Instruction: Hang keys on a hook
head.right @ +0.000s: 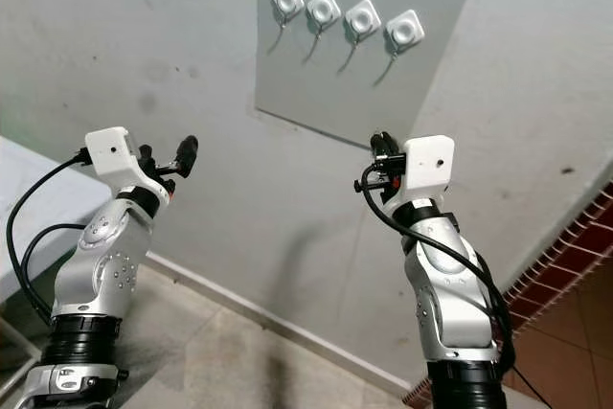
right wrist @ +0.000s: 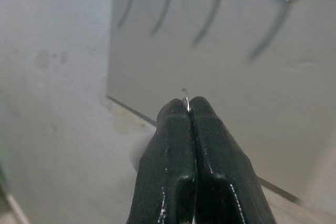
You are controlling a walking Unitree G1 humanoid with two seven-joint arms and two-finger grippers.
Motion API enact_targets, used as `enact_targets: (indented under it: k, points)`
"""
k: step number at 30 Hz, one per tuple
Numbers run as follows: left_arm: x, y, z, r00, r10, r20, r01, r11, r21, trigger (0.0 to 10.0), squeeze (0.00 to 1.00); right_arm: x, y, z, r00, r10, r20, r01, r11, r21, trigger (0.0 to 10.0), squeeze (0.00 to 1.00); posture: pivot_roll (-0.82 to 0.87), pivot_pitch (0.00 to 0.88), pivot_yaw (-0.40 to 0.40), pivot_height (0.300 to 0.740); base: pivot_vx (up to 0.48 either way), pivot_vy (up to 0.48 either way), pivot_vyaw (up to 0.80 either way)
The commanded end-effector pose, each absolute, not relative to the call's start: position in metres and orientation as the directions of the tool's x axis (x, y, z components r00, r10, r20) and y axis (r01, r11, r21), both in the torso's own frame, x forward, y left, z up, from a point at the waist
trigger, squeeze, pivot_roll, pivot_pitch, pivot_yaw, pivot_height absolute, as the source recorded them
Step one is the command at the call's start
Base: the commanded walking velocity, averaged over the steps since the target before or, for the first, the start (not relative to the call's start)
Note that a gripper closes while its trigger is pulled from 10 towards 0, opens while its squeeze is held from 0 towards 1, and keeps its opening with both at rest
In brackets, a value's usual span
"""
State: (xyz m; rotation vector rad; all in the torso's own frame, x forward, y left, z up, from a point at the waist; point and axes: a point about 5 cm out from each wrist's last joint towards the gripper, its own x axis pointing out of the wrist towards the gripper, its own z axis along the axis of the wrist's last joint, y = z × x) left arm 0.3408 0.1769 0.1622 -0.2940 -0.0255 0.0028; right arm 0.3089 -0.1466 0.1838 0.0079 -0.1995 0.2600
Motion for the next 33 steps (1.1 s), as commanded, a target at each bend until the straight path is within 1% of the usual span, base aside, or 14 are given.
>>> enact_targets:
  k: [1,6,9,10,12,13,16,21,25,27,29,31,33]
  points:
    - [0.343,0.170,0.164,1.000,-0.009,0.024,0.015,0.960,-0.279,10.0,0.00,0.309,-0.154,0.190,0.948,0.234,0.214,-0.234,0.972,-0.028,10.0,0.00,-0.05,0.000,-0.095,0.724,0.000,0.000,0.00]
    - [0.345,0.167,0.168,1.000,-0.011,0.013,0.014,0.975,-0.223,10.0,0.00,0.310,-0.154,0.190,0.950,0.230,0.211,-0.229,0.973,-0.028,10.0,0.00,-0.04,0.000,-0.095,0.724,0.000,0.000,0.00]
    - [0.346,0.160,0.172,0.999,-0.045,0.027,0.050,0.977,-0.206,10.0,0.00,0.310,-0.154,0.190,0.950,0.228,0.211,-0.227,0.973,-0.031,10.0,0.00,-0.04,0.000,-0.097,0.724,0.000,0.000,0.00]
    - [0.346,0.152,0.175,0.996,-0.085,0.034,0.090,0.983,-0.161,10.0,0.00,0.311,-0.154,0.190,0.952,0.224,0.210,-0.221,0.975,-0.037,10.0,0.00,-0.04,0.000,-0.100,0.724,0.000,0.000,0.00]
    - [0.346,0.139,0.179,0.987,-0.152,0.052,0.158,0.981,-0.117,10.0,0.00,0.312,-0.154,0.191,0.955,0.215,0.207,-0.211,0.977,-0.042,10.0,0.00,-0.04,0.000,-0.101,0.724,0.000,0.000,0.00]
    - [0.346,0.127,0.182,0.974,-0.218,0.067,0.223,0.970,-0.094,10.0,0.00,0.313,-0.154,0.191,0.956,0.210,0.203,-0.204,0.978,-0.048,10.0,0.00,-0.04,0.000,-0.102,0.724,0.000,0.000,0.00]
    - [0.343,0.112,0.188,0.951,-0.298,0.086,0.302,0.953,-0.028,10.0,0.00,0.315,-0.152,0.191,0.955,0.219,0.200,-0.211,0.976,-0.057,10.0,0.00,-0.04,0.000,-0.099,0.724,0.000,0.000,0.00]
    - [0.345,0.094,0.198,0.919,-0.381,0.103,0.386,0.922,-0.032,10.0,0.00,0.322,-0.145,0.198,0.934,0.285,0.215,-0.281,0.958,-0.049,10.0,0.00,-0.05,0.000,-0.092,0.724,0.000,0.000,0.00]
    - [0.346,0.084,0.205,0.900,-0.419,0.120,0.422,0.907,0.005,10.0,0.00,0.330,-0.138,0.206,0.914,0.330,0.237,-0.331,0.943,-0.036,10.0,0.00,-0.05,0.000,-0.087,0.724,0.000,0.000,0.00]
    - [0.347,0.083,0.207,0.898,-0.422,0.122,0.425,0.905,0.007,10.0,0.00,0.333,-0.137,0.208,0.912,0.333,0.240,-0.333,0.942,-0.039,10.0,0.00,-0.05,0.000,-0.083,0.724,0.000,0.000,0.00]
    - [0.346,0.083,0.210,0.894,-0.429,0.131,0.433,0.901,-0.006,10.0,0.00,0.344,-0.130,0.217,0.890,0.371,0.263,-0.376,0.926,-0.036,10.0,0.00,-0.05,0.000,-0.076,0.724,0.000,0.000,0.00]
    - [0.347,0.083,0.210,0.894,-0.428,0.131,0.433,0.901,-0.008,10.0,0.00,0.346,-0.130,0.218,0.888,0.376,0.266,-0.380,0.924,-0.036,10.0,0.00,-0.05,0.000,-0.076,0.724,0.000,0.000,0.00]
    - [0.346,0.083,0.211,0.893,-0.431,0.133,0.435,0.900,-0.005,10.0,0.00,0.355,-0.128,0.226,0.877,0.390,0.280,-0.396,0.918,-0.038,10.0,0.00,-0.05,0.000,-0.078,0.724,0.000,0.000,0.00]
